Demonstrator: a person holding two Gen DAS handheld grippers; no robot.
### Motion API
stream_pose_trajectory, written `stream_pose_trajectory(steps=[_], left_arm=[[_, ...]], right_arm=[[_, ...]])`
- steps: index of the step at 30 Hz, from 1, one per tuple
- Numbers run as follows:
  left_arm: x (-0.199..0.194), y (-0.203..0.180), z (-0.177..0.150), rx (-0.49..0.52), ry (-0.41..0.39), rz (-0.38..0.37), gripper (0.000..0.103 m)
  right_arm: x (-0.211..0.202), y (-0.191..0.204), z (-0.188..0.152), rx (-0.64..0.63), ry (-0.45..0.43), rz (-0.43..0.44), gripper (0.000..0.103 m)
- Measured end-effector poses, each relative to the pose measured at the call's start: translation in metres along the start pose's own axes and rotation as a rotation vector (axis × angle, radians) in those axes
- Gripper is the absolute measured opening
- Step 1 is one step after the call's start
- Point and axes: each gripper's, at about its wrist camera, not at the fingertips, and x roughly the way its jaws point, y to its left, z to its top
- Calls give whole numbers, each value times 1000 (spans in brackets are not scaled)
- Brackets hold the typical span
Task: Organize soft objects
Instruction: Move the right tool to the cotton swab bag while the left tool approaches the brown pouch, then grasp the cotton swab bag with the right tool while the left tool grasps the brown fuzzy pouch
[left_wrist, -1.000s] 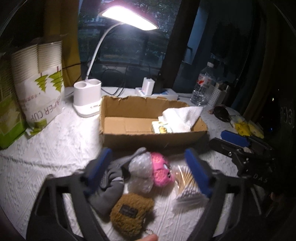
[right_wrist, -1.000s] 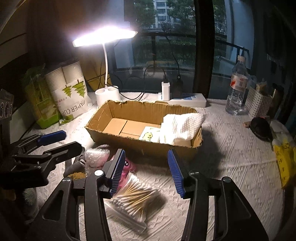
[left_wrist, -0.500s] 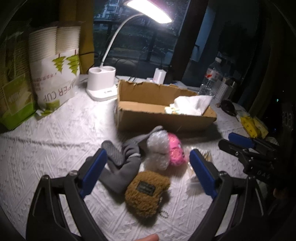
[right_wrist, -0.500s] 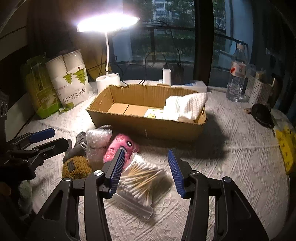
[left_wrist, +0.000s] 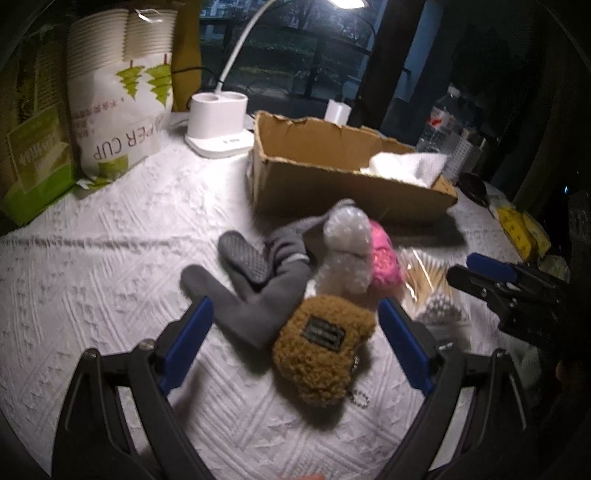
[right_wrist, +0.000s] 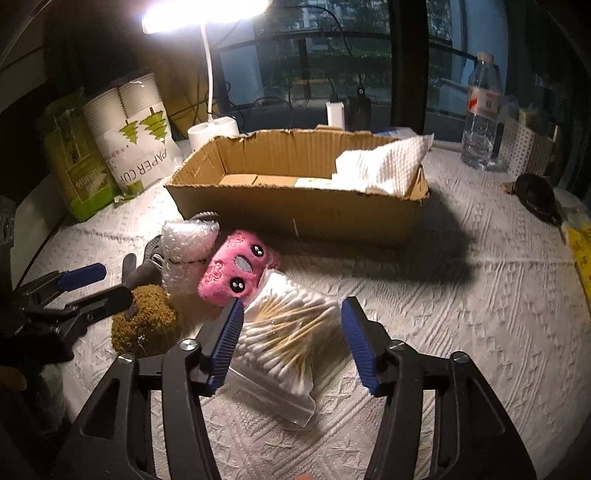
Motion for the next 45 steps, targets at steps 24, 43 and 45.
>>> stream_pose_trajectory(steps=[24,43,45], left_arm=[[8,-34,-11,147,6,-44,70],[27,-29,-13,195,51,44,60],[26,-29,-14,196,54,46,54]], right_arm=[[28,-3,-12,52,80,91,67],[26,-1,-14,38,73,138,52],[25,-2,-15,37,70,140,51]])
